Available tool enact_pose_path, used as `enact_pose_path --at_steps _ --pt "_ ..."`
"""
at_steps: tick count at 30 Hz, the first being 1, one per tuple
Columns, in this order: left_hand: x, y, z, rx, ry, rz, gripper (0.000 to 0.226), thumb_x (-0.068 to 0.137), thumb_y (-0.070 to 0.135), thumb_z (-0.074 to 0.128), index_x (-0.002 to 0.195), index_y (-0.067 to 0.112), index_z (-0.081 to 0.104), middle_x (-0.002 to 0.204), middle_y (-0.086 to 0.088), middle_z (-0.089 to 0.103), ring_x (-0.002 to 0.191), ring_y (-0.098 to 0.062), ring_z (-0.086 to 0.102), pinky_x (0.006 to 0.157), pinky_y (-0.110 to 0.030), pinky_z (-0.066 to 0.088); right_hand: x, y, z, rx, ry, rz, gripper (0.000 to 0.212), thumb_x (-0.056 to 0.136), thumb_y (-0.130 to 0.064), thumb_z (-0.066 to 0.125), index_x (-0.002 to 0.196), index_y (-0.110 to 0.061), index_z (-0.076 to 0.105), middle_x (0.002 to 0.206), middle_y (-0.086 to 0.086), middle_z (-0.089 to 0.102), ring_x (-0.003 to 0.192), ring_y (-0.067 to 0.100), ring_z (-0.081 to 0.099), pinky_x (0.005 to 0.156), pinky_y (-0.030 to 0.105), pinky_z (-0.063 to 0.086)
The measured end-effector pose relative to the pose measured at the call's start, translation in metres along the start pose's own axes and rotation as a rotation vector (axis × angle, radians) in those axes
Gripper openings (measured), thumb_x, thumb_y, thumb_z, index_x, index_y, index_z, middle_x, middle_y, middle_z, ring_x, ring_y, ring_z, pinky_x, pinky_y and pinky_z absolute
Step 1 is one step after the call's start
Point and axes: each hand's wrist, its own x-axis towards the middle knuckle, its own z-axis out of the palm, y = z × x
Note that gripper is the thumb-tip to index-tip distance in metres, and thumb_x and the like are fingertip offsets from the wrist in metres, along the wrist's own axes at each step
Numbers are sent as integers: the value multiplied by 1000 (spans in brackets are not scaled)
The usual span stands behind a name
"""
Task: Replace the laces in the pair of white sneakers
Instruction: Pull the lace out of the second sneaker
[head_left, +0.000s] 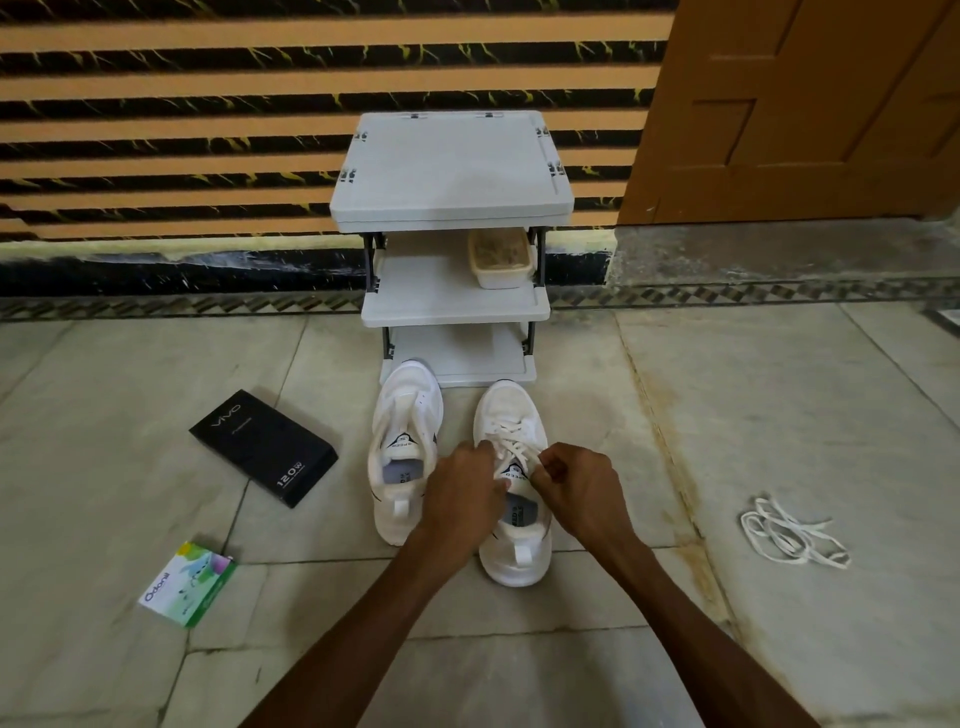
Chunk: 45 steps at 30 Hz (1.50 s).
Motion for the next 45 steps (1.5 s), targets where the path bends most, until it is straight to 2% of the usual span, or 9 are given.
enact_pose_path --at_steps 7,14,16,20,31,33,38,40,45 --pt "-1 -2 7 -45 177 -5 27 100 30 47 96 10 65 93 -7 68 86 -22 65 64 -25 37 -4 -4 12 -110 60 -32 32 96 -29 54 65 -19 51 57 -8 47 47 4 42 47 14 23" --pt "14 -18 -1 -576 28 -295 36 82 18 72 61 -6 56 59 -13 55 63 -32 61 63 -44 55 5 4 13 447 34 401 26 85 -22 68 70 0 69 63 5 64 58 19 58 60 32 52" --pt "11 -17 0 -608 55 -324 28 78 22 78 62 8 60 67 -3 65 68 -31 66 68 -39 57 5 1 8 412 100 273 3 80 -13 70 82 -10 70 76 1 68 68 19 64 67 33 56" --pt "6 -11 -1 -475 143 -233 23 79 27 78 68 23 58 65 14 58 69 -12 59 62 -23 40 8 -6 3 47 17 -112 29 79 -6 67 103 -23 67 101 -1 54 77 17 57 62 28 50" --pt "3 -5 -7 -411 108 -249 10 84 16 70 76 15 63 85 -6 69 83 -22 65 68 -25 45 8 -25 13 -317 -83 -209 35 73 -20 80 105 -24 65 110 0 48 95 15 43 67 24 40" --pt "3 -6 -7 -422 105 -272 10 84 18 70 77 14 64 85 -7 70 84 -22 66 68 -23 44 11 -22 13 -122 -36 -90 19 75 -9 73 91 -15 64 102 5 51 89 16 47 69 24 41" --pt "4 -4 -7 -425 104 -274 9 83 18 70 77 12 67 83 -3 70 84 -20 65 68 -22 42 10 -22 -2 1127 39 748 22 79 13 64 68 -5 60 65 9 63 57 18 60 55 27 49" --pt "3 -3 -7 -400 121 -262 11 83 18 69 76 10 67 82 -3 70 82 -20 65 66 -23 40 10 -25 -6 1239 6 815 22 75 15 68 71 -6 62 67 8 66 58 16 62 54 27 50" --pt "2 -4 -8 -371 124 -231 16 81 16 68 70 4 68 73 -8 70 76 -22 63 67 -31 47 8 -28 -7 572 104 403 52 60 -1 86 102 -16 60 97 2 60 84 19 61 68 33 56"
